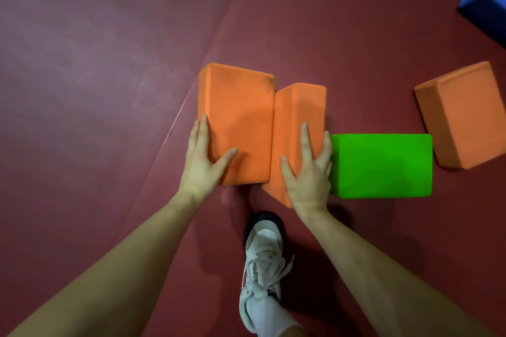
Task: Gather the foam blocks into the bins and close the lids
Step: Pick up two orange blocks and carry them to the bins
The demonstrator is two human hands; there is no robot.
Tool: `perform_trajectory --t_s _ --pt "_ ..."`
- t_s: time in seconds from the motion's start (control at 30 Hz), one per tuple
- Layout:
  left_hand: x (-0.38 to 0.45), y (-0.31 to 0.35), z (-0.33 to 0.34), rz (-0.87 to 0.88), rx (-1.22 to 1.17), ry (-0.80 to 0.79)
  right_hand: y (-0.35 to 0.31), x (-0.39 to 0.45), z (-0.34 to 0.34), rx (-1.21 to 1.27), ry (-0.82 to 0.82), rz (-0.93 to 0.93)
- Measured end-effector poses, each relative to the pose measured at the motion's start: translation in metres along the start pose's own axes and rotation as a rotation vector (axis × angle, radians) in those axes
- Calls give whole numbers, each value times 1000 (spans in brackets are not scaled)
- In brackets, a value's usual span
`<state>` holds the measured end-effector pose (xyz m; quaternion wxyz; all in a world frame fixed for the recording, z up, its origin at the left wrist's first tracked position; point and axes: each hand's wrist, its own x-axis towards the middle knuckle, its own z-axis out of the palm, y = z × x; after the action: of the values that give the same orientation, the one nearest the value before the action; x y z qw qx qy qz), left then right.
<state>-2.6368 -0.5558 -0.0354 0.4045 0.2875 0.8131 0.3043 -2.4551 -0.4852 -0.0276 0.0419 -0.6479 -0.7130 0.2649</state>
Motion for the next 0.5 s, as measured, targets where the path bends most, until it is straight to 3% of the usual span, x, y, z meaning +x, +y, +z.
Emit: perform_trajectory --t_s 0.23,0.5 --pt "-12 24 0 130 214 42 1 -3 -8 115 58 26" --pt "-19 33 6 104 186 -21 5 -17 -30 95 10 78"
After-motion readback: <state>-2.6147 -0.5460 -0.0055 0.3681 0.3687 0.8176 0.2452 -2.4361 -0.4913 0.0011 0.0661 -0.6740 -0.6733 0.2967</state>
